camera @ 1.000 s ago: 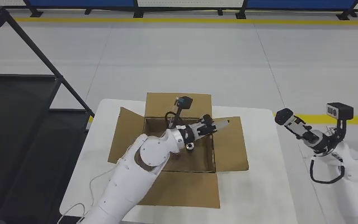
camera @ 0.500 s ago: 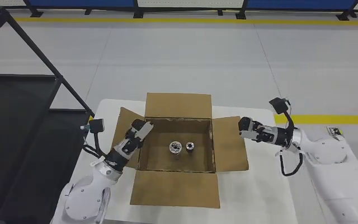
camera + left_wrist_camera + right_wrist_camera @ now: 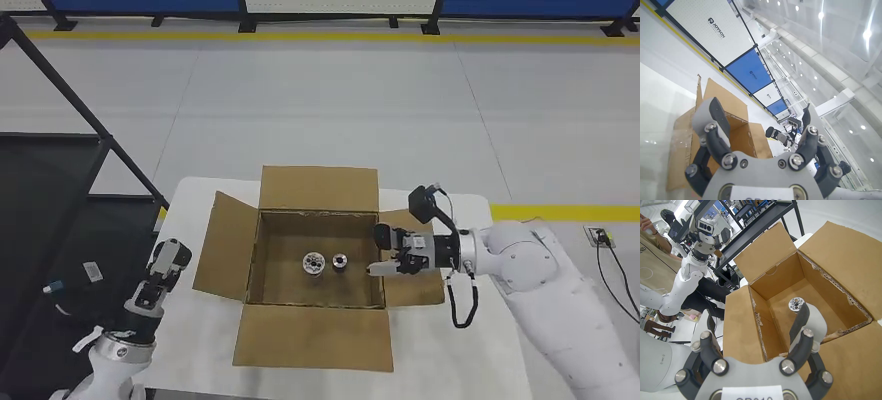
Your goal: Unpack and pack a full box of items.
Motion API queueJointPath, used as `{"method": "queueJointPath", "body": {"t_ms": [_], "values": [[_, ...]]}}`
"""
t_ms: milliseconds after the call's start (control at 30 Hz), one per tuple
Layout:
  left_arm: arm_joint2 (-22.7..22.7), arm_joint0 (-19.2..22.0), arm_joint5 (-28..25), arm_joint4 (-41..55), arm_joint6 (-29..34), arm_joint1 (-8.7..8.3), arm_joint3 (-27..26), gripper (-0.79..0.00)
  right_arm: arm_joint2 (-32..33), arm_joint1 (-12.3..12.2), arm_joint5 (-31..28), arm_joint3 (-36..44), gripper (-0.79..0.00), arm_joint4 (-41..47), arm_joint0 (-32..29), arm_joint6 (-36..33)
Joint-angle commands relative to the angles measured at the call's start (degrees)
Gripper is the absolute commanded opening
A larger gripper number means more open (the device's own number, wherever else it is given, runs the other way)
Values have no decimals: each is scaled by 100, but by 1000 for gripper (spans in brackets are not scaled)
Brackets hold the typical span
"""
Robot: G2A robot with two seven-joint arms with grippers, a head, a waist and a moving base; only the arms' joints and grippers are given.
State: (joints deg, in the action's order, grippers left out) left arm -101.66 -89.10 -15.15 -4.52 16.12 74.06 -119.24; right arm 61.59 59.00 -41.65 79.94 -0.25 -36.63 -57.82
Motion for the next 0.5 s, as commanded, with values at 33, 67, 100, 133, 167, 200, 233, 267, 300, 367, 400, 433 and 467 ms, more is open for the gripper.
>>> {"method": "queueJointPath", "body": {"t_ms": [33,67,100,133,167,200,233,267,300,367,400,433,467], "values": [[-1,0,1,0,0,0,0,0,-1,0,0,0,0,-1,0,0],[-1,0,1,0,0,0,0,0,-1,0,0,0,0,-1,0,0],[-1,0,1,0,0,0,0,0,-1,0,0,0,0,-1,0,0],[-1,0,1,0,0,0,0,0,-110,8,130,57,0,-167,31,-152],[5,-1,11,-7,2,0,3,0,-302,45,397,140,0,-288,159,-298],[31,10,51,-45,54,-5,4,0,-535,98,629,150,0,-398,354,-486],[37,39,102,-54,103,-11,13,0,-773,157,856,98,0,-576,591,-680],[11,75,144,-26,108,-16,26,0,-1033,234,1041,55,0,-775,842,-804],[-29,97,179,18,122,-21,44,0,-1316,324,1225,3,0,-1047,1084,-850],[-160,103,231,208,189,-34,91,0,-1900,536,1673,-151,0,-1730,1568,-822],[-242,90,256,336,216,-40,121,0,-2199,656,1833,-221,0,-2078,1772,-732],[-325,72,259,485,265,-46,151,0,-2490,783,1937,-331,0,-2330,1956,-681],[-426,49,264,632,283,-51,194,0,-2753,913,1993,-472,0,-2542,2139,-617]]}}
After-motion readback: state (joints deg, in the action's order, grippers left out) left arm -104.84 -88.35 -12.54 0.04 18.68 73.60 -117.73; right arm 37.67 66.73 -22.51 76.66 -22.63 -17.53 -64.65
